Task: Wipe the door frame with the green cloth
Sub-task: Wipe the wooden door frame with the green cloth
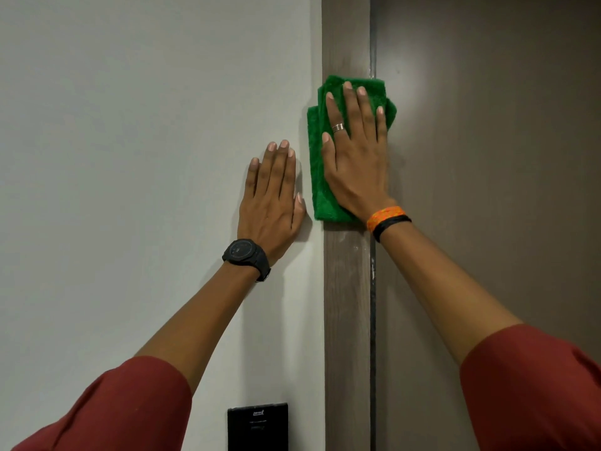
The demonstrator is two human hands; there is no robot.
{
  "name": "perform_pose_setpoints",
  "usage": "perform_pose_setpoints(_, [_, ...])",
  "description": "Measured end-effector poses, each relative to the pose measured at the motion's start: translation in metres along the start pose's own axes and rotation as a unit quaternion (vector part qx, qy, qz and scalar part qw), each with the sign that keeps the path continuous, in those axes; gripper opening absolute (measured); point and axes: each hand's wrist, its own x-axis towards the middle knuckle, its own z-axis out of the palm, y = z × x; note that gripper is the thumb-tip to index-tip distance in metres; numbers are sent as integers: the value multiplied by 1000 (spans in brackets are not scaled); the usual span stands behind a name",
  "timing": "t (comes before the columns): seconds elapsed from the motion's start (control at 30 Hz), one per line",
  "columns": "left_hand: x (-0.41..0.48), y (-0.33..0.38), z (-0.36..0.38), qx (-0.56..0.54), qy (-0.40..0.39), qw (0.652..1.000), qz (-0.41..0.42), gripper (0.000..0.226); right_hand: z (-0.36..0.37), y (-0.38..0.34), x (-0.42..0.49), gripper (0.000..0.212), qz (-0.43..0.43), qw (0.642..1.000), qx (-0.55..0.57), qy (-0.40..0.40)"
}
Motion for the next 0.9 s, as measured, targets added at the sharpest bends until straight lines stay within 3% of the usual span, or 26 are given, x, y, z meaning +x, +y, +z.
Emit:
perform_pose_setpoints(0.17, [-1,-6,0,2,-9,1000,-21,69,-3,-2,23,59,17,1000,1,4])
perform_pose_setpoints(0.4, [-46,1,1,7,-45,999,-10,71,5,-14,-61,60,30,999,7,14])
perform_pose_setpoints(0.67, [-48,-3,-2,2,-43,999,-26,71,1,-9,0,59,33,999,13,10])
perform_pose_setpoints(0.9, [-95,10,5,3,-64,997,-37,71,11,-20,-90,60,39,999,12,15])
